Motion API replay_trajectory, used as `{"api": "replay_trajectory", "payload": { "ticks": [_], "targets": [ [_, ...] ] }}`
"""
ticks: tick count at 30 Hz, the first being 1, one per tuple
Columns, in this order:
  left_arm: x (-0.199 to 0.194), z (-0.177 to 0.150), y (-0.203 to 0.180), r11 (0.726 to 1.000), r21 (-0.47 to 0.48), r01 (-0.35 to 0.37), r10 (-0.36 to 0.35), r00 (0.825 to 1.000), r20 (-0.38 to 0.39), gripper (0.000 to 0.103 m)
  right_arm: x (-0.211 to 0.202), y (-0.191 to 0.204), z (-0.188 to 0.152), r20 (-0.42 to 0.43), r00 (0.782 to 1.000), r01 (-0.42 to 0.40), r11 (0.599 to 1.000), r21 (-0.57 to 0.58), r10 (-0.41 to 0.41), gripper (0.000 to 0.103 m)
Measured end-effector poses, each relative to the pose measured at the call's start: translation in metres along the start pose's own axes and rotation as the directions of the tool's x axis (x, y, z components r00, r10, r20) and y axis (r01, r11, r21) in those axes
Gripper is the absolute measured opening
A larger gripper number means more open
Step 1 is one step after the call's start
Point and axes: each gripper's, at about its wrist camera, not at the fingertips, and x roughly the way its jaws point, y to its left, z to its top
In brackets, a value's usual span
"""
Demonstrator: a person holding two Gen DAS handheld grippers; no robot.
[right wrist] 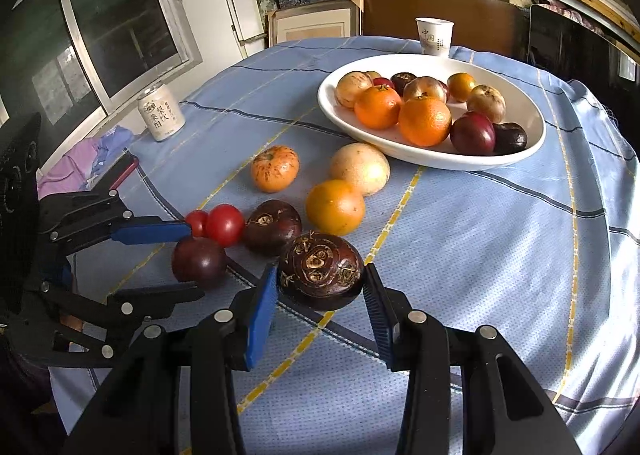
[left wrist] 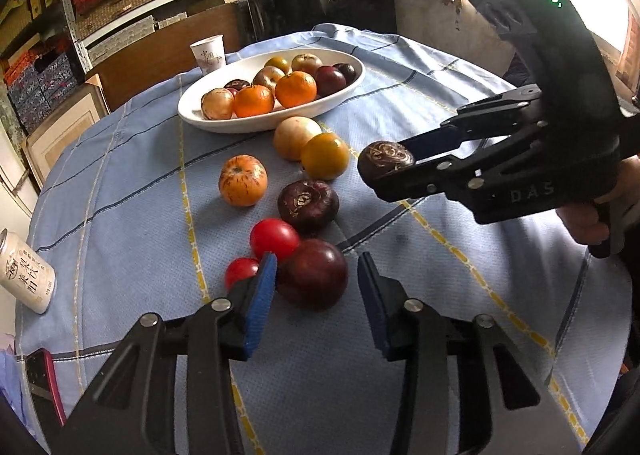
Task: Organize fruits
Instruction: 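Grasp a dark purple round fruit with the right tool while the left tool grasps a dark red fruit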
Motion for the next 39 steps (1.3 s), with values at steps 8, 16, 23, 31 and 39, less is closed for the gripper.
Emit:
{"api": "replay_trajectory", "payload": {
  "ticks": [8, 16, 23, 31, 39],
  "targets": [
    [0.011, 0.001, 0.0, 0.998, 0.022, -0.055, 0.056, 0.998, -0.034, 0.039, 0.0, -0.003, 0.001, 0.002, 1.0, 0.007, 1.0, 0.009, -0.007, 0.044],
    [0.011, 0.0, 0.001, 0.999, 0.017, -0.05, 0.051, 0.998, -0.031, 0.038, -0.001, -0.001, 0.001, 0.005, 1.0, 0.01, 1.0, 0.001, -0.01, 0.044],
    [0.01, 0.0, 0.001, 0.999, 0.014, -0.043, 0.044, 0.999, -0.029, 0.038, 0.001, -0.001, 0.001, -0.004, 1.0, 0.014, 1.0, -0.003, -0.014, 0.044],
    [0.004, 0.0, -0.002, 0.999, 0.017, -0.031, 0.031, 0.999, -0.011, 0.037, 0.002, -0.002, 0.0, -0.008, 1.0, -0.003, 1.0, 0.006, 0.003, 0.044],
    [-0.017, 0.005, 0.01, 0.998, -0.066, -0.012, 0.017, 0.996, 0.084, 0.037, -0.003, -0.011, 0.003, 0.017, 0.989, -0.15, 0.986, 0.072, 0.15, 0.044]
  ]
}}
